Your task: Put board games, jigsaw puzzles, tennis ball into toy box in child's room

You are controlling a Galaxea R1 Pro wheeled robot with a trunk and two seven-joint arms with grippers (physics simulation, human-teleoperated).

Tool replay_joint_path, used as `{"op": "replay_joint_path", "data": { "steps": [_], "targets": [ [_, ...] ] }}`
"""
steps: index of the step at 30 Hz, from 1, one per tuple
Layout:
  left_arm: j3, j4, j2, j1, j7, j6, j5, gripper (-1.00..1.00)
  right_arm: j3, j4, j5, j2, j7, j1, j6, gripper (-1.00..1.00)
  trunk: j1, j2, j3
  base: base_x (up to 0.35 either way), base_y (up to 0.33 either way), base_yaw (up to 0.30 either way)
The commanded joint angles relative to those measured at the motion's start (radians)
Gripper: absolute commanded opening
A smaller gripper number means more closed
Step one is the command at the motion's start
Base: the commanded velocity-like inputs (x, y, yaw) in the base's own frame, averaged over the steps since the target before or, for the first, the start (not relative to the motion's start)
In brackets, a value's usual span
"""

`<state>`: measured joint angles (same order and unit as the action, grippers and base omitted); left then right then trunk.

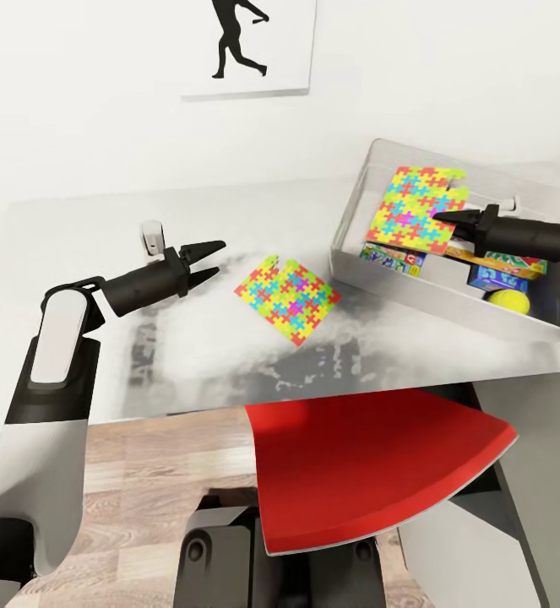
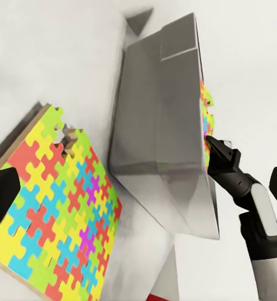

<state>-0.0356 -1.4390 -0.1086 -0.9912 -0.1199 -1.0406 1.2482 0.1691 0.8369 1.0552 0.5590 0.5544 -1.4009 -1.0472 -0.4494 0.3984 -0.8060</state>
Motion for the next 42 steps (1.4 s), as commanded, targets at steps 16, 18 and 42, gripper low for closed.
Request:
{"op": "replay_joint_path", "data": {
  "steps": [16,18,42],
  "targets": [
    [-0.001,-0.001,0.001,-0.001,-0.01,-0.004,-0.01,1.0,0.004,-0.02,-0.007,-0.001,0.006,-0.002,0.0,-1.0,-0.001,0.002,-0.002,0.0,0.0,0.0],
    [-0.001,-0.001,0.001,-0.001,-0.01,-0.004,-0.01,1.0,0.004,-0.023,-0.007,-0.002,0.005,-0.002,0.0,-1.0,-0.001,0.002,-0.002,0.0,0.0,0.0],
    [-0.001,-0.002,0.001,-0.004,-0.01,-0.004,-0.01,1.0,0.007,-0.039,-0.009,-0.008,0.003,-0.003,0.0,-1.0,-0.001,0.002,-0.002,0.0,0.0,0.0]
  ]
}}
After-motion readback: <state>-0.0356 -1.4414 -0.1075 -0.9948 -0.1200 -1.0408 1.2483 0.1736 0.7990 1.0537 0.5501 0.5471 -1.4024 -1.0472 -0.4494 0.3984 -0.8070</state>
